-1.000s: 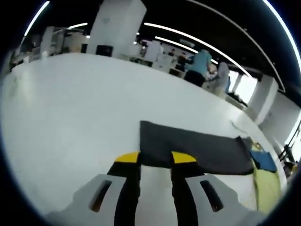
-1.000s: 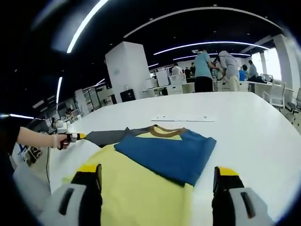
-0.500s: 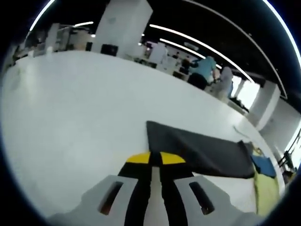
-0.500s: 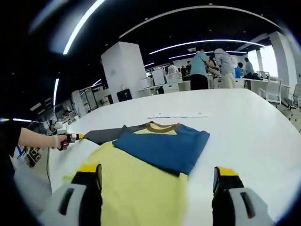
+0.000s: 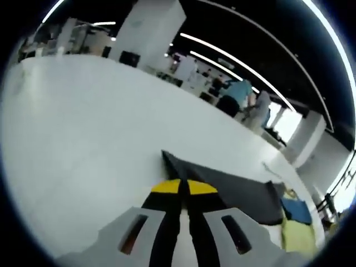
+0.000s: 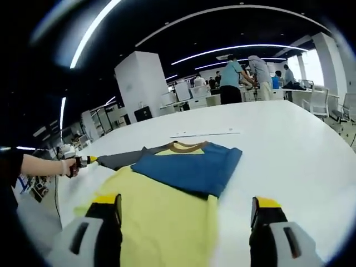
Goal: Fold the garment on the visible template until the final outline fits inside the template.
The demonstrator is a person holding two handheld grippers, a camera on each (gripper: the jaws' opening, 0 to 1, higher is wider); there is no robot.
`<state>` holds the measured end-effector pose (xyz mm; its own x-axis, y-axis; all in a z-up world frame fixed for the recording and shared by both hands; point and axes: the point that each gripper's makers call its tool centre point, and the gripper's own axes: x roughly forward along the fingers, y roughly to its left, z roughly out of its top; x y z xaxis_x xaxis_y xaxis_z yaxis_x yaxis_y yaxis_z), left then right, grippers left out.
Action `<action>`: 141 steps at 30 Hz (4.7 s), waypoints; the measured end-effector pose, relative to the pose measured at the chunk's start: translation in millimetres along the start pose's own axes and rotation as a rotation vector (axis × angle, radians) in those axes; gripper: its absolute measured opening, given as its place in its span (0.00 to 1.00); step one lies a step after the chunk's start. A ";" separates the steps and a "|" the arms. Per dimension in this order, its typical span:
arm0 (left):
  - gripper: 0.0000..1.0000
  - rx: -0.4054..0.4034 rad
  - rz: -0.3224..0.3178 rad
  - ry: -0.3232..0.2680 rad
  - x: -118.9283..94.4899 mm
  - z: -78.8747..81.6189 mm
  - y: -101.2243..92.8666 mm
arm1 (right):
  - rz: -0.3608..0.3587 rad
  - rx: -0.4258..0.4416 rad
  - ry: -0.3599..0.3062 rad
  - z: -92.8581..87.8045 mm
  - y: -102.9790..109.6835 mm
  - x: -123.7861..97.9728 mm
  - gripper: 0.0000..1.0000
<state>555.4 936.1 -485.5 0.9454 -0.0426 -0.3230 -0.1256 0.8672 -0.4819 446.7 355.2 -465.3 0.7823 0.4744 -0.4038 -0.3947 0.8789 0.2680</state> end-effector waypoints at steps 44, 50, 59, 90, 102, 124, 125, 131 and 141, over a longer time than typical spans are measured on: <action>0.00 -0.018 -0.734 0.166 -3.9 -68.9 -389.3 | -0.020 0.062 -0.066 -19.0 -19.8 -24.7 0.98; 0.00 -0.034 -0.772 0.198 0.6 -89.2 -421.9 | -0.031 0.083 -0.080 -21.3 -24.2 -28.4 0.97; 0.00 -0.125 -0.812 0.203 8.8 -118.3 -466.2 | -0.056 0.108 -0.083 -27.4 -31.6 -34.7 0.96; 0.00 -0.080 -0.783 0.481 34.2 -277.9 -486.2 | -0.086 0.132 -0.071 -56.6 -48.0 -37.5 0.96; 0.00 -0.073 -0.786 0.533 31.5 -296.5 -487.3 | -0.075 0.119 -0.072 -51.7 -47.7 -37.7 0.97; 0.86 0.210 -0.957 0.420 -2.3 -279.8 -500.4 | -0.032 0.087 -0.061 -43.2 -33.4 -33.2 1.00; 0.92 0.228 -0.958 0.413 -3.9 -278.0 -499.3 | -0.028 0.084 -0.060 -43.1 -31.2 -33.1 1.00; 0.99 0.266 -0.974 0.409 -19.5 -263.3 -486.5 | -0.009 0.063 -0.046 -42.8 -22.4 -33.3 1.00; 0.99 0.297 -0.952 0.416 -49.9 -234.8 -438.1 | -0.003 0.028 -0.024 -38.0 -14.0 -39.2 1.00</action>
<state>492.6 441.8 -449.5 0.4329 -0.8794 -0.1983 0.7378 0.4720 -0.4826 403.2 326.2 -486.5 0.7951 0.4699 -0.3835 -0.3789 0.8785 0.2909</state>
